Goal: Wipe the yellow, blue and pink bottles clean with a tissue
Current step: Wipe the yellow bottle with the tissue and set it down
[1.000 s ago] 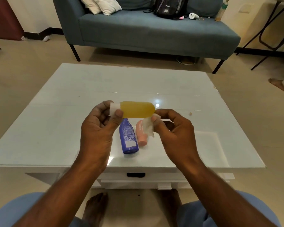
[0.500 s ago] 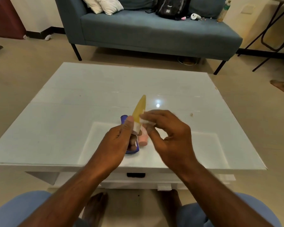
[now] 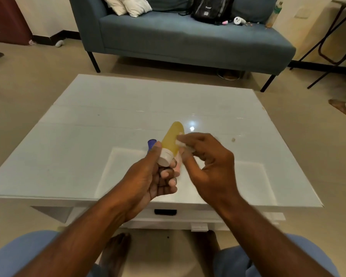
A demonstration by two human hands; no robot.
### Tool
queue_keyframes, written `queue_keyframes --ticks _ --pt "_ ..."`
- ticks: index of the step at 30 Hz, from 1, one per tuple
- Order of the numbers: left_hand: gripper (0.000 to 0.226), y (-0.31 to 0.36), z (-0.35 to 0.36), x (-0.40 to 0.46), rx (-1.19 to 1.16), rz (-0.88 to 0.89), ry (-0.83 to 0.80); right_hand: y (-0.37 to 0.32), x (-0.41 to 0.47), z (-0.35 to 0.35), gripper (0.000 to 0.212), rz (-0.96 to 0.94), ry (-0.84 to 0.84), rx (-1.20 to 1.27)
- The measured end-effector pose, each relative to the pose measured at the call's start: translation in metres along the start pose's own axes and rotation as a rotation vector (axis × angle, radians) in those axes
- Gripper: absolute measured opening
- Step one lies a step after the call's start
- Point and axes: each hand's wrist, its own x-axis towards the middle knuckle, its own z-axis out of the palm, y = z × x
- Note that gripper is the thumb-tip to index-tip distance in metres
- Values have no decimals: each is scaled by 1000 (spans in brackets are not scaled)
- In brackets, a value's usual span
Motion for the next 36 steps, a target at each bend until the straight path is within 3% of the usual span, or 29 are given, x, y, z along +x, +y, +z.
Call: queue_keyframes --ticks 3,7,12,17,21,26,30,36 --pt "63 2 -6 2 26 34 -8 -9 -14 3 30 -104 -49 -37" --pt "57 -2 5 0 48 -20 -64 11 5 -6 27 60 120 -18" --pt "63 -1 -2 5 72 59 -20 -8 -13 4 29 -82 -18 -6" --pt "60 -7 5 4 123 16 -46 11 7 -5 29 27 100 -48" --pt "66 -3 -2 6 132 75 -3 -8 -12 3 30 -97 -40 10" --pt "60 -4 5 4 132 16 -19 11 6 -4 27 -4 84 -43" --pt "61 -2 -1 6 128 66 17 -4 -9 1 29 -72 -31 -23" --pt "62 -2 4 4 119 29 24 6 3 -3 28 -13 50 -35"
